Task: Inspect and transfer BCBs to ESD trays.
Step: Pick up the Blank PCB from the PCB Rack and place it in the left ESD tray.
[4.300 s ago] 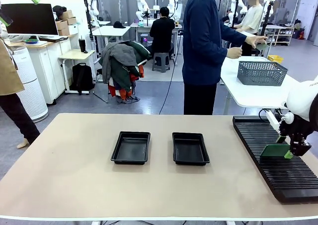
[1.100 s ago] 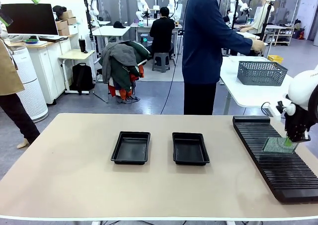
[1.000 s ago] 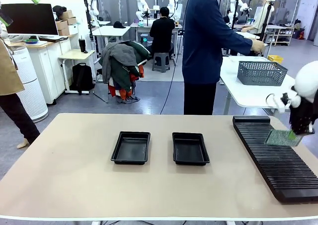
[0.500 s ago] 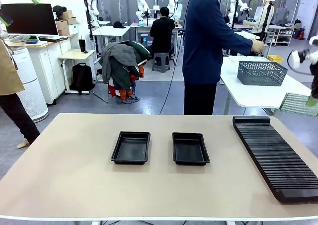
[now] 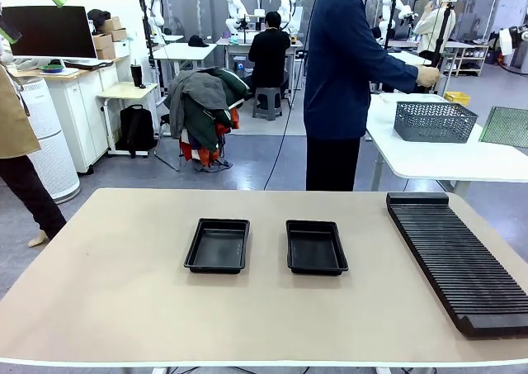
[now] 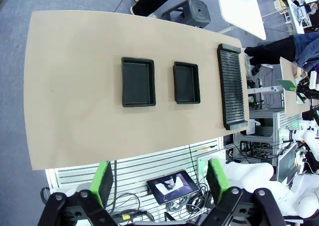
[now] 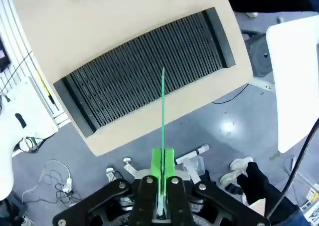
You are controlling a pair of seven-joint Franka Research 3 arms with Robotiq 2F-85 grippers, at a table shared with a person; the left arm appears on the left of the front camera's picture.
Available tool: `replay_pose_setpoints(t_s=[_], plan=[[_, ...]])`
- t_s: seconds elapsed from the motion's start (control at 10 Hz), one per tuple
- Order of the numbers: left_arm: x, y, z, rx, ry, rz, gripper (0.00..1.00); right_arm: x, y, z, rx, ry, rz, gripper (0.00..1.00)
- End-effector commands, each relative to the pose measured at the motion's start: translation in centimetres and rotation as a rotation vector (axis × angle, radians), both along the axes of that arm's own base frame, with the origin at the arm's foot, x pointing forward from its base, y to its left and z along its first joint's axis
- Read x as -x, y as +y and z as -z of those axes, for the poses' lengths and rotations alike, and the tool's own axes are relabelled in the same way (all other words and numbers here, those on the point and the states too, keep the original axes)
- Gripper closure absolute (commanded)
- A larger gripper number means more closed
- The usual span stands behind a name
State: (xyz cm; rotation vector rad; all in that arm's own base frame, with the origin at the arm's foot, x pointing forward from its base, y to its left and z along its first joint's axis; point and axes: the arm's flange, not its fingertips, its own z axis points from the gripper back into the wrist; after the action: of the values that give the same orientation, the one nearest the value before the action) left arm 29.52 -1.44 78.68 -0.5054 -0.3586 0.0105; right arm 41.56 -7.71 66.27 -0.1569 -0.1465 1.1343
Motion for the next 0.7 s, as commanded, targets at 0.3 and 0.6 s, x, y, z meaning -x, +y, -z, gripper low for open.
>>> replay_pose_setpoints(t_s=[0.3,0.6], plan=[[0.0,0.0,0.1,0.004,-0.003,-0.003,0.0,-0.2,-0.2,-1.3,0.012,-0.003,-0.03,1.0],[0.0,0.0,0.1,0.004,-0.003,-0.003,0.0,-0.2,-0.2,-1.3,0.012,-0.003,-0.03,1.0]])
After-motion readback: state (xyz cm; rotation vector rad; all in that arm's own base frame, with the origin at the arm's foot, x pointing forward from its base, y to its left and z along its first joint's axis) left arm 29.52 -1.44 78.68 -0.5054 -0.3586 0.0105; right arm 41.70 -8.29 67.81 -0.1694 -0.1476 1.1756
